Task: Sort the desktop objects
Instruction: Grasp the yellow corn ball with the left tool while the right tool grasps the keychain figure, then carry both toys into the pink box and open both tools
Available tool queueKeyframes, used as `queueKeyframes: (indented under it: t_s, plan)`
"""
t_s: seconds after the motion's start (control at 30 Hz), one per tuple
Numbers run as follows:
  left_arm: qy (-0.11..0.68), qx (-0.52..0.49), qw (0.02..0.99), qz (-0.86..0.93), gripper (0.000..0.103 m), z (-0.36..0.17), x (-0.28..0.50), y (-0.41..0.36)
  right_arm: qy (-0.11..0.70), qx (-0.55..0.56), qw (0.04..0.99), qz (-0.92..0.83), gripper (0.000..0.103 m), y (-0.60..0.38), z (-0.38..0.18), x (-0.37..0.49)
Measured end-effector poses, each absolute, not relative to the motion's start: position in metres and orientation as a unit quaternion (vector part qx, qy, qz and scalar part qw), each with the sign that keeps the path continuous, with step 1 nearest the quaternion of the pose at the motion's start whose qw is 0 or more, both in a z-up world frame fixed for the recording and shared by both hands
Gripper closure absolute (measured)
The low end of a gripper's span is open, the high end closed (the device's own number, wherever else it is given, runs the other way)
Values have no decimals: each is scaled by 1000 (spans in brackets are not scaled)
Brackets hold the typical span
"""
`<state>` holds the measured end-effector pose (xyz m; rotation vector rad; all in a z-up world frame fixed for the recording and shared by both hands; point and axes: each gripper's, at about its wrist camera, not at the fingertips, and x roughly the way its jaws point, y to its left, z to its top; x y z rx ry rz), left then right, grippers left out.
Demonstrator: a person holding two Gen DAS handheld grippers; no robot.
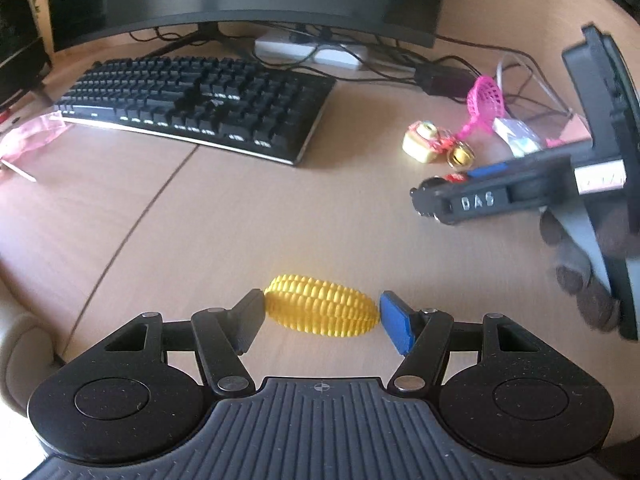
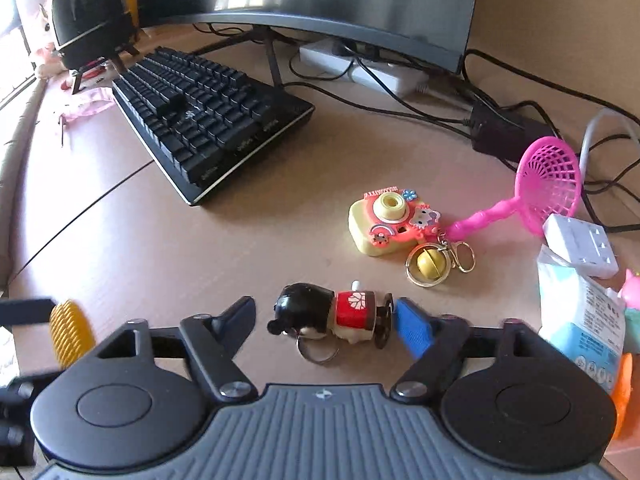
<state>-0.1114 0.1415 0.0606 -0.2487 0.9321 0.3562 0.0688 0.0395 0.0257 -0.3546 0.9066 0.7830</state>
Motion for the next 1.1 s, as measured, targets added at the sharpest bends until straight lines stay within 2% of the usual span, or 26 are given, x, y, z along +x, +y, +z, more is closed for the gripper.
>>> queueKeyframes:
  t_s: [0.3, 0.5, 0.83, 1.1]
  plan:
    - [451, -75, 885, 84, 34, 64, -89, 103, 414, -170, 807, 386, 38, -34, 65, 29]
    - [433, -35, 901, -25, 34, 89, -49, 59, 413, -119, 845, 319, 38, -121, 102, 5]
    - [351, 36, 909, -220, 34, 152, 15, -48, 290, -48, 950, 102, 38, -253, 194, -41]
    - [298, 50, 914, -270, 34, 186, 57, -100, 251, -21, 967, 26, 38, -291, 218, -51]
